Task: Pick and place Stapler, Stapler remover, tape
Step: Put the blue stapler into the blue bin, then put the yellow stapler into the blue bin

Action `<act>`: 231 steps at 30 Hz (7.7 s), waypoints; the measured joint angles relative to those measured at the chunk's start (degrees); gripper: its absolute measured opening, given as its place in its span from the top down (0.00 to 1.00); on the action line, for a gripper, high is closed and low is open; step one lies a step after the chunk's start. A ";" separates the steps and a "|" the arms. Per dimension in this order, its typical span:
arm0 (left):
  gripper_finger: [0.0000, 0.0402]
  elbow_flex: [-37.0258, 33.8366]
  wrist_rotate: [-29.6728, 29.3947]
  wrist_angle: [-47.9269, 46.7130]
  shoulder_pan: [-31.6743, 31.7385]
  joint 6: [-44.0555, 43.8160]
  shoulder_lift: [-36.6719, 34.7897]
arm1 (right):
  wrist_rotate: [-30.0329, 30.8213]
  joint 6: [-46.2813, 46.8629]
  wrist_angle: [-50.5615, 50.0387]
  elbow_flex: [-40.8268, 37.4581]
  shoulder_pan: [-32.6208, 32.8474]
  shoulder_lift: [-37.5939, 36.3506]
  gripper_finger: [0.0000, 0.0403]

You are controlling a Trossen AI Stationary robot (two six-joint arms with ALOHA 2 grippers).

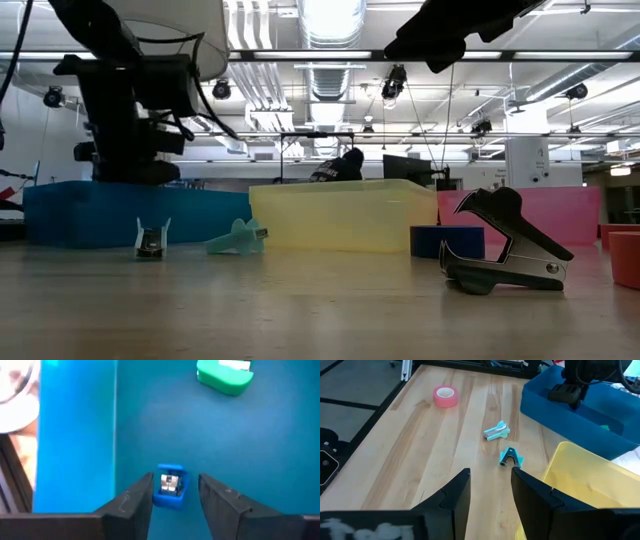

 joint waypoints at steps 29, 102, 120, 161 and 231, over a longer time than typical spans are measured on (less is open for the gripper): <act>0.59 14.69 -3.29 23.14 -15.93 19.36 -0.02 | 0.02 9.83 -13.85 0.00 0.00 -0.40 0.65; 0.59 9.89 -5.74 37.58 -26.56 20.52 0.04 | -18.14 87.84 -38.47 -12.55 8.90 -0.09 0.84; 0.59 9.89 -5.69 38.14 -26.55 20.22 0.04 | -16.23 75.82 -37.70 -7.43 9.11 -0.02 0.82; 0.59 28.76 17.80 82.44 -25.93 24.10 38.72 | -3.05 20.29 -13.74 -0.07 7.21 -0.07 0.82; 0.81 -8.17 -18.34 20.55 -15.26 -14.87 -7.88 | -3.02 36.99 -25.17 -1.97 8.35 -0.09 0.76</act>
